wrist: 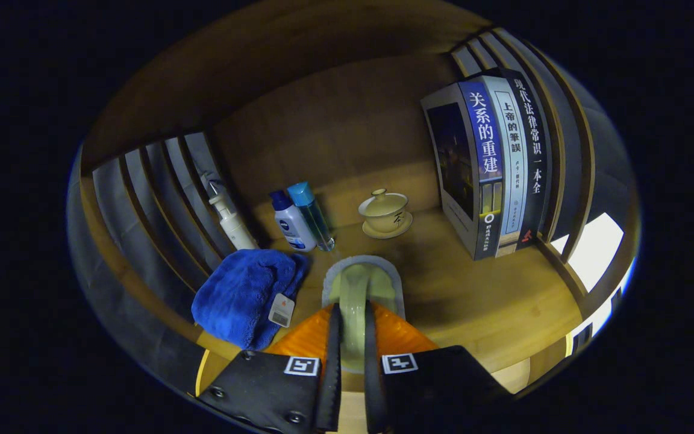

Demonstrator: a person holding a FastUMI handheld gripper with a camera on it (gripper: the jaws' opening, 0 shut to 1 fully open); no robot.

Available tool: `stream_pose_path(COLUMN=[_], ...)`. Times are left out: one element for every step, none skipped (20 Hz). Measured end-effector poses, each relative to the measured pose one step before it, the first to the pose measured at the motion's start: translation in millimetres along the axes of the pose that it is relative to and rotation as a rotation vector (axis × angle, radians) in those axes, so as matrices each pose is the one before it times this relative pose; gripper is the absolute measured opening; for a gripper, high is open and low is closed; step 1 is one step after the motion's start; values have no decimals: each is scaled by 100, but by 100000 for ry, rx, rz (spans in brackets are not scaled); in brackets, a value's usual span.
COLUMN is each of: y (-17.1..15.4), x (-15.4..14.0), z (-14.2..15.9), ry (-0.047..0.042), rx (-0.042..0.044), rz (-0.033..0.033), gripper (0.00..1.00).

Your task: Pull open the drawer, take out the items inside it, and place them on the countertop above the cabinet.

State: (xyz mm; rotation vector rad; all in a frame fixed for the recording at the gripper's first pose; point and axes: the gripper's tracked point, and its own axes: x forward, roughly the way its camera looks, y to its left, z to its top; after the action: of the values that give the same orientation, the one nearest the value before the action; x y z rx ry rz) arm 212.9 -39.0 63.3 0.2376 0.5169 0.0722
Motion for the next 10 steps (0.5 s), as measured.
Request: stream_pose_path(y=[-44,-47,42,-199,46,-56,-344,-157,238,91], x=[-191,76,9,111,-22,209,-43,-192,145,-290], z=[124,35,-22,-151,-227,-112,16,397,115,107], ry=[-158,-140,-175,864,848,647,-336,-1401,-778,-231], rx=[185,45,-55,5,264,73,-209,-337,-141,-77], rz=[39,23,-36,-587,323,-327,-1051,185,363,612], gripper=[24,24,24,24,27,27,28,31,39,48])
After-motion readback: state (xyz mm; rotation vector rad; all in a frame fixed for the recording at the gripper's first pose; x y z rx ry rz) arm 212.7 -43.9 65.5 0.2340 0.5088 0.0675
